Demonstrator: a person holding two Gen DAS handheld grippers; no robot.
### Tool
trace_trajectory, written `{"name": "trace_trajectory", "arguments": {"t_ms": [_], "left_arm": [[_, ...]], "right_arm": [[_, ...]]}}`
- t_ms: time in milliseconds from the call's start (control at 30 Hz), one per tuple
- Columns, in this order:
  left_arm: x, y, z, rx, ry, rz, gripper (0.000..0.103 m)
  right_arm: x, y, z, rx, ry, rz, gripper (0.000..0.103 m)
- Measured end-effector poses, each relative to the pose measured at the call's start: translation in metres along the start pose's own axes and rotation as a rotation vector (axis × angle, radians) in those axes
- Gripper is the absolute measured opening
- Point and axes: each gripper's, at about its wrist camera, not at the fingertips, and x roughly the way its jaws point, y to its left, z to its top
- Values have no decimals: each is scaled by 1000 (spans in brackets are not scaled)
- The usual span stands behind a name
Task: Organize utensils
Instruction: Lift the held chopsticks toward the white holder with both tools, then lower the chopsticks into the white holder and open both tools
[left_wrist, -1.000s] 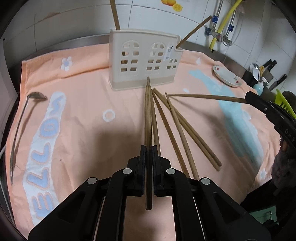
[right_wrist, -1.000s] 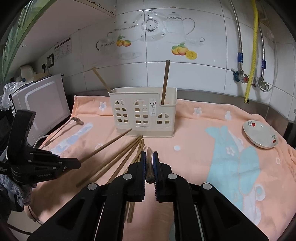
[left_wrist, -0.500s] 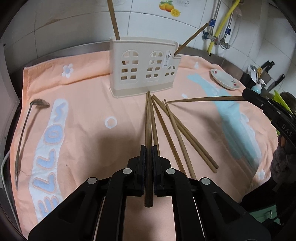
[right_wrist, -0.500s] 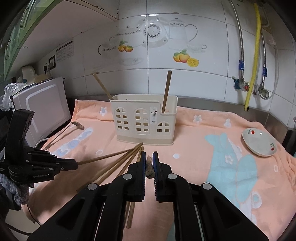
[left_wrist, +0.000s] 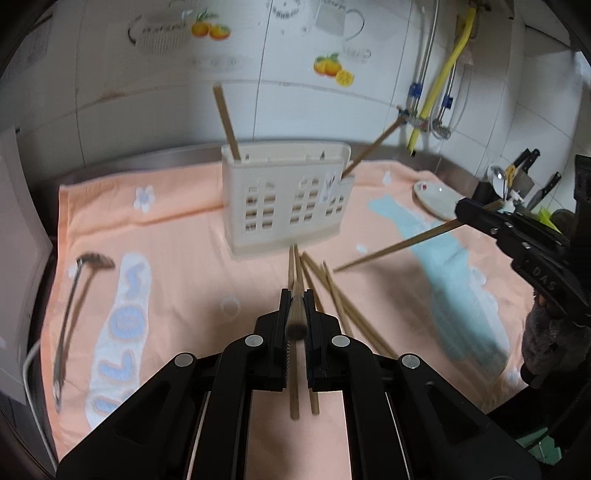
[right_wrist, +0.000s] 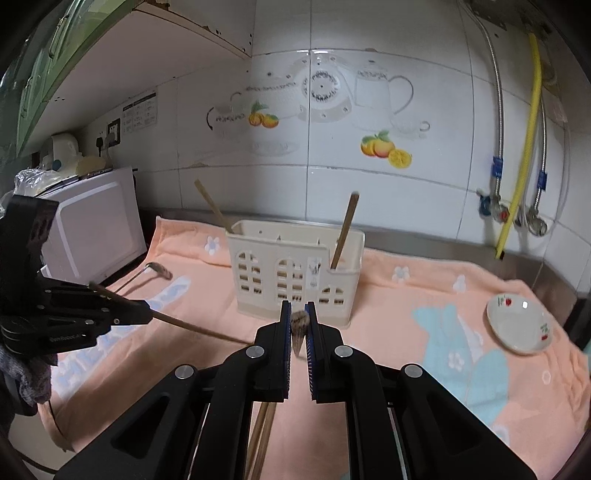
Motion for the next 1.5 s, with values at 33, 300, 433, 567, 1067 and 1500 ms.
{"name": "trace_trajectory", "arguments": {"t_ms": [33, 300, 433, 567, 1067, 1500], "left_arm": [[-2, -1, 4, 4, -9, 0, 5], [-28, -8, 44, 30, -120, -12, 5], [-43, -13, 64, 46, -190, -19, 5], [-59, -12, 87, 35, -275, -22, 5], [-54, 6, 137, -52, -411, 31, 5], [9, 29, 145, -94, -266, 96, 5]], "right_arm": [[1, -1, 4, -1, -4, 4, 7], [-14, -9, 49, -25, -120, -7, 7], [-26, -11, 73, -47, -197, -26, 7], [-35, -10, 89, -71, -266, -52, 7], [26, -25, 113, -40, -134, -78, 7], [76, -33, 120, -30, 0, -108, 7]]}}
